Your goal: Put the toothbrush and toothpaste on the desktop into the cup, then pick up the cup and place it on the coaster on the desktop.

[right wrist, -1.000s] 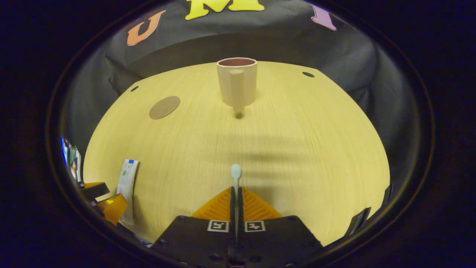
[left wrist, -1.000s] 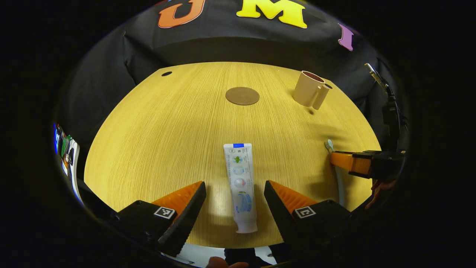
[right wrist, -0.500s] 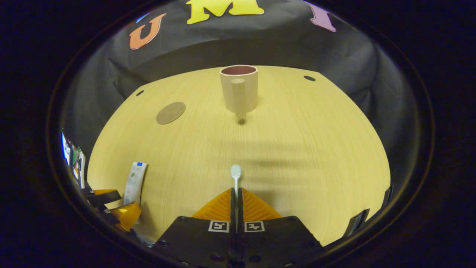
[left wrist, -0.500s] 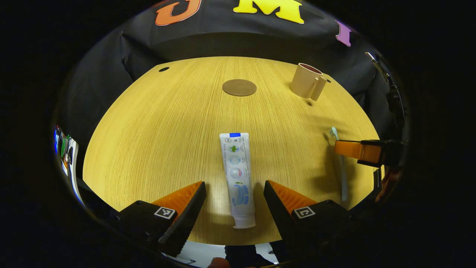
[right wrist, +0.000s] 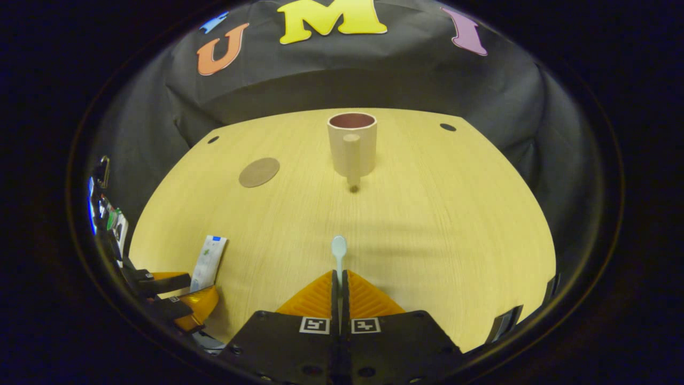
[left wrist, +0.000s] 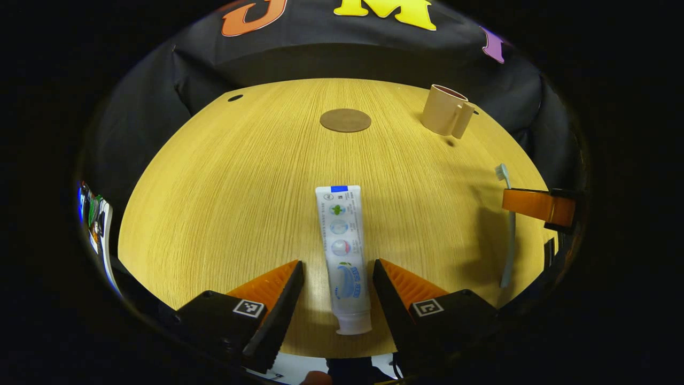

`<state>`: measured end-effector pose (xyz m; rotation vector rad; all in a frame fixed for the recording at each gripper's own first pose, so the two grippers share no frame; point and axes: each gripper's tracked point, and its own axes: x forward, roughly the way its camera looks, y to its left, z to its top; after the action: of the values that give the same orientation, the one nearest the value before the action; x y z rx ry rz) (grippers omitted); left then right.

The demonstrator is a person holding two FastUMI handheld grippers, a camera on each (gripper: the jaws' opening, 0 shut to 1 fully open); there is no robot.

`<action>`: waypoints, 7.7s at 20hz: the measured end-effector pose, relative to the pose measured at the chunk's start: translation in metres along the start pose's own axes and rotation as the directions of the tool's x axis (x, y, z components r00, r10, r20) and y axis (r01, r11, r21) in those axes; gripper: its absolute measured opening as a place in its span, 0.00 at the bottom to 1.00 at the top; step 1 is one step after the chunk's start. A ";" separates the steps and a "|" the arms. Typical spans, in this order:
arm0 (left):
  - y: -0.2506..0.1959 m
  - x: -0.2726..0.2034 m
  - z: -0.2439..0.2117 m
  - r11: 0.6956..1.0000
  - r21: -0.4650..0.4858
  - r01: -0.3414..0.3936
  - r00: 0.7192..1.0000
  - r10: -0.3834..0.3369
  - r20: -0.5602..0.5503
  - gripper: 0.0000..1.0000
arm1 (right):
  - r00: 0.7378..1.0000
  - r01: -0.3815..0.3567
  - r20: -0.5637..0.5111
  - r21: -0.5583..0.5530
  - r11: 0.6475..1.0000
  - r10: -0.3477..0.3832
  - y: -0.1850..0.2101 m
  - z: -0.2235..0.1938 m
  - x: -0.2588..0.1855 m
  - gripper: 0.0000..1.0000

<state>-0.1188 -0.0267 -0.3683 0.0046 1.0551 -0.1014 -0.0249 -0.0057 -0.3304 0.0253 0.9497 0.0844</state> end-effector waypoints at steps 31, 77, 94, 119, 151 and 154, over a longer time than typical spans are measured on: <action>0.015 -0.033 0.054 0.998 -0.067 0.014 0.988 -0.003 0.153 0.39 | 0.912 -0.027 0.410 -0.015 1.000 0.031 0.001 0.208 -0.064 0.00; -0.153 0.009 0.334 0.978 0.121 0.171 0.668 -0.206 0.715 0.31 | 0.923 0.089 0.374 0.031 0.996 -0.094 -0.126 0.198 -0.023 0.85; -0.206 0.065 0.354 0.945 0.258 0.201 0.535 -0.326 0.779 0.33 | 0.968 0.123 0.214 0.042 0.992 -0.129 -0.150 0.103 -0.006 0.87; -0.125 -0.026 0.310 0.975 0.148 0.166 0.602 -0.219 0.768 1.00 | 0.965 0.084 0.245 0.039 0.996 -0.091 -0.082 0.158 -0.010 0.90; 0.065 -0.088 0.258 0.987 -0.150 -0.055 0.748 0.141 0.648 1.00 | 0.964 0.101 -0.253 0.050 0.994 -0.085 -0.010 0.157 0.113 0.54; 0.066 -0.086 0.254 0.984 -0.169 -0.058 0.753 0.154 0.640 1.00 | 0.961 0.107 -0.262 0.057 0.993 -0.088 -0.010 0.155 0.110 0.33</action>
<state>0.0651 0.0323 -0.1709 -0.0926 0.3498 0.0767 0.1656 -0.0037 -0.3300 0.0330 1.2146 -0.0385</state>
